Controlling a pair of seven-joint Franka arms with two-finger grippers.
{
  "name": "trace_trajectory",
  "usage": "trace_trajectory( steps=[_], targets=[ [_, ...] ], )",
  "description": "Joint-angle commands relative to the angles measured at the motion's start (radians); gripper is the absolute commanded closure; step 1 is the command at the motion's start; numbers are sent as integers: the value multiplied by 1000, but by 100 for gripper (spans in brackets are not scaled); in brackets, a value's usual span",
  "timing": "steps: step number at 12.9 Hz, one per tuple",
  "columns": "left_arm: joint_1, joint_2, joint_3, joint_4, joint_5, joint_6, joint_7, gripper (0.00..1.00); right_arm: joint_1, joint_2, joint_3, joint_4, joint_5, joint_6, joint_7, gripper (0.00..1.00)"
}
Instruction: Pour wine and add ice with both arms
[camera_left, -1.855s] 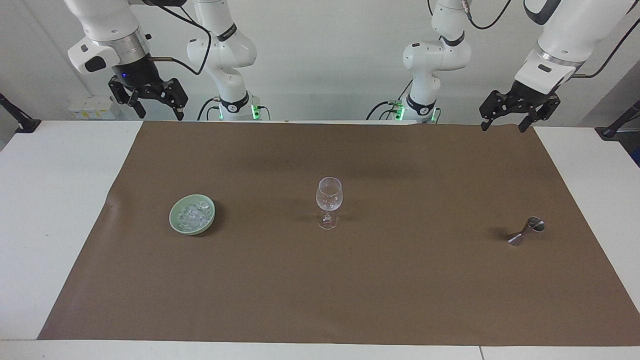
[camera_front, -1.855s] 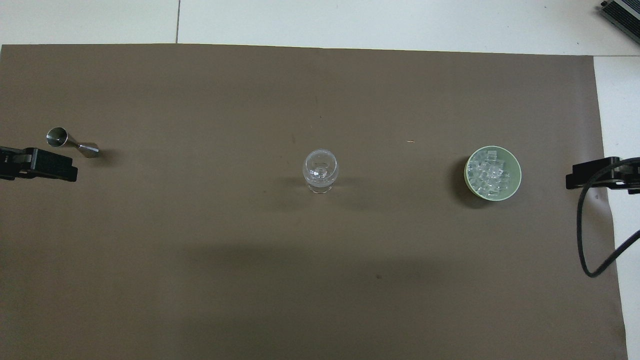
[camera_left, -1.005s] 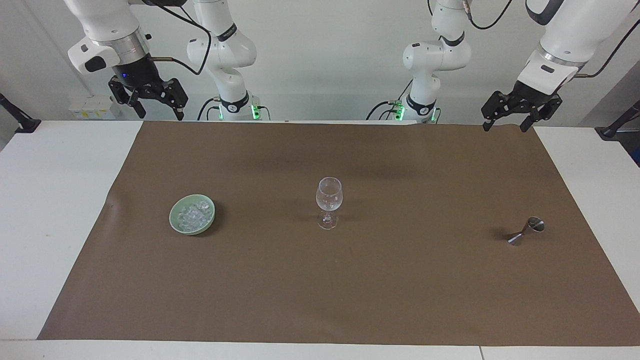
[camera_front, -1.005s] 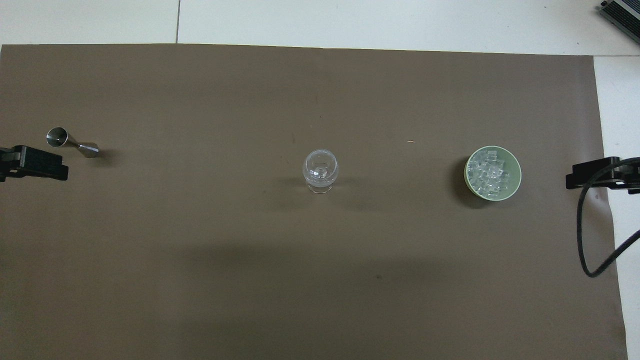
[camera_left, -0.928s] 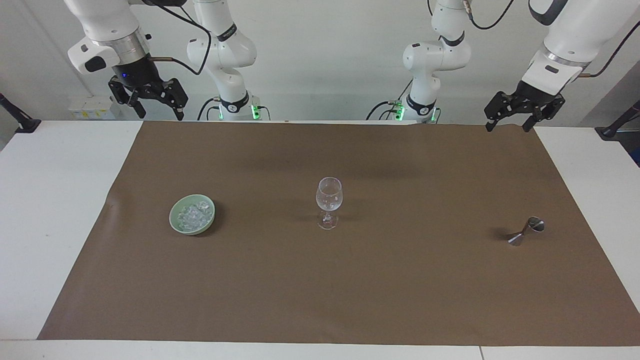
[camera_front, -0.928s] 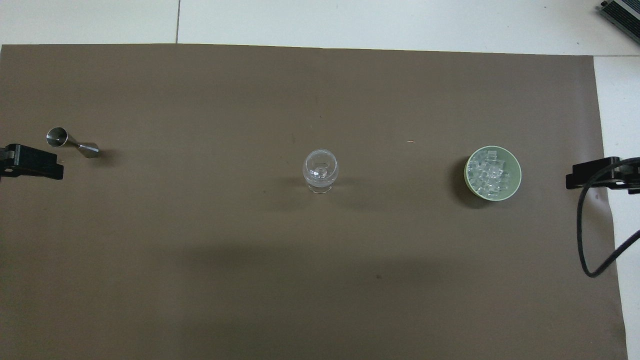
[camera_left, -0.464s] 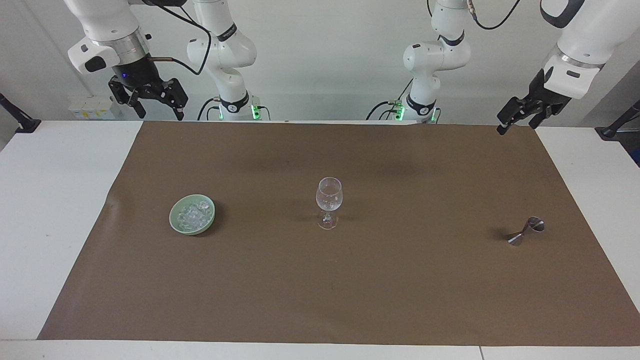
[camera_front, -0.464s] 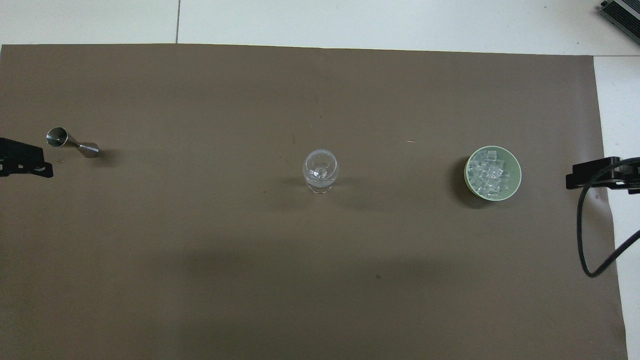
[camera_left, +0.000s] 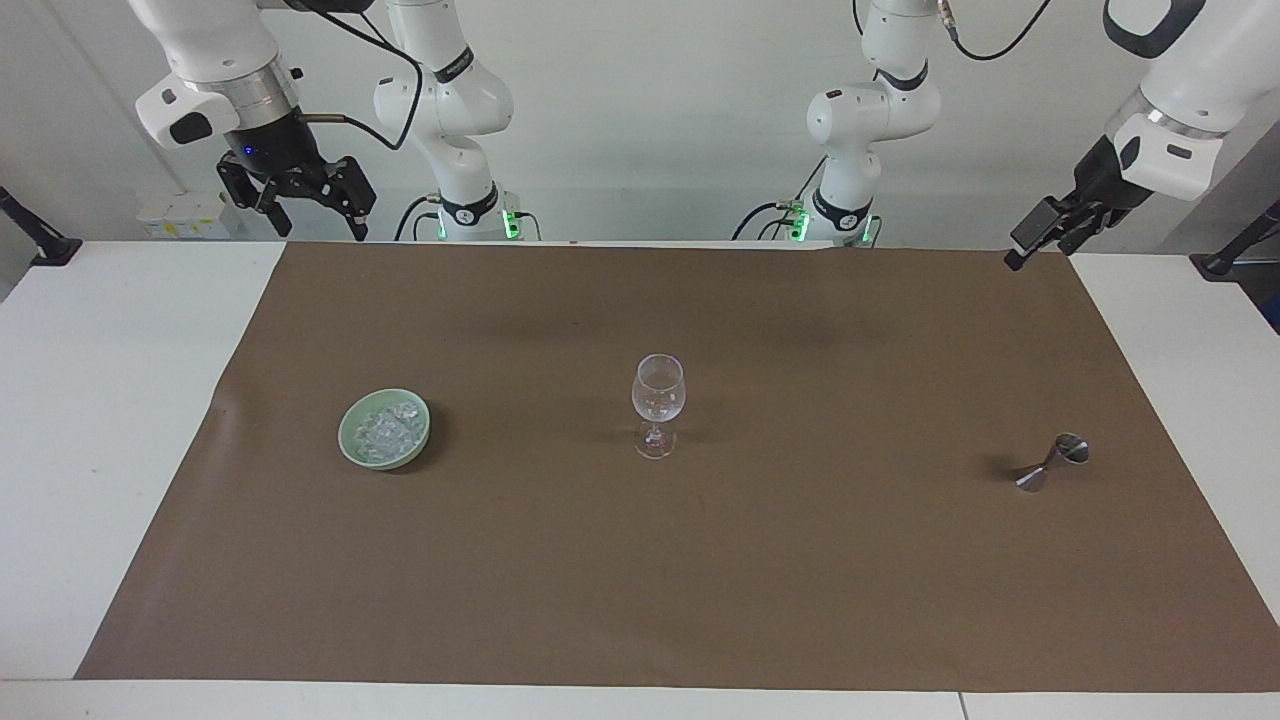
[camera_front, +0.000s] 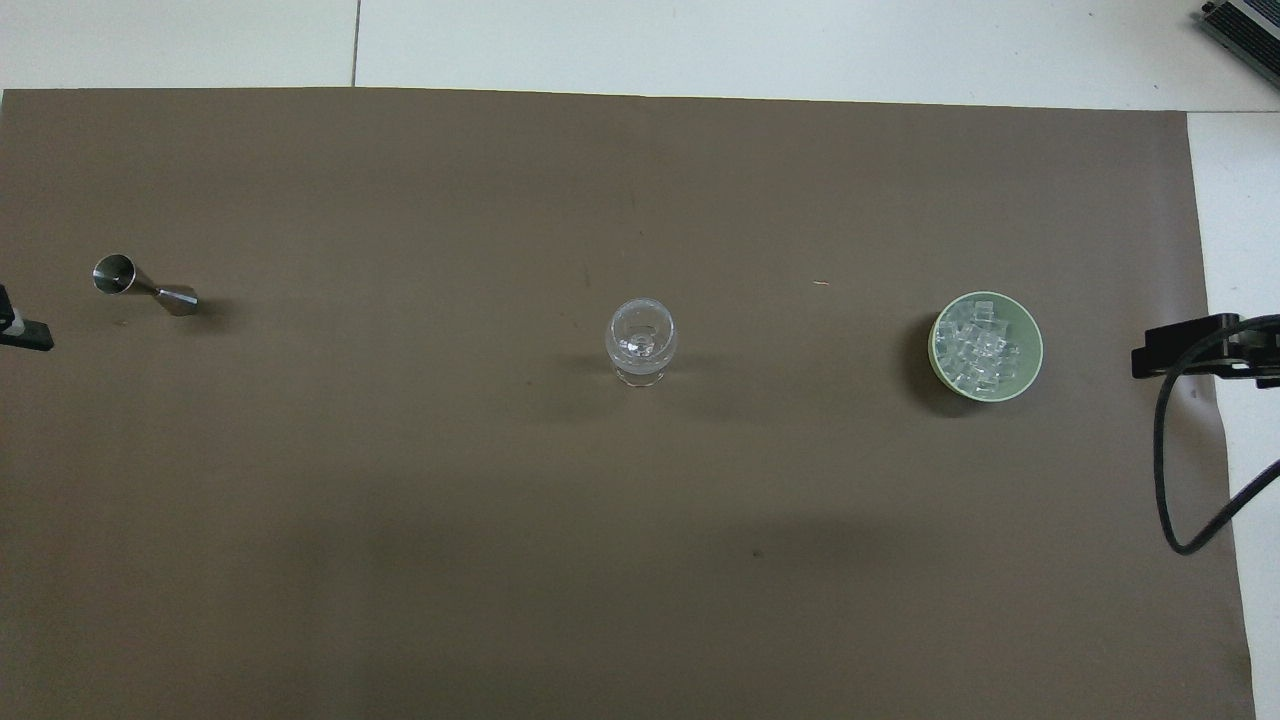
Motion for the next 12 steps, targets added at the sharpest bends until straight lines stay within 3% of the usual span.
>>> trace_trajectory(
  steps=[1, 8, 12],
  targets=[
    [67, -42, -10, -64, -93, 50, -167, 0, -2, -22, 3, -27, 3, 8, 10, 0],
    [129, -100, -8, -211, -204, 243, -531, 0, -2, -22, 3, -27, 3, 8, 12, 0],
    [132, -113, -8, -257, -204, 317, -682, 0, -2, -22, 3, -27, 3, 8, 12, 0]
  ],
)
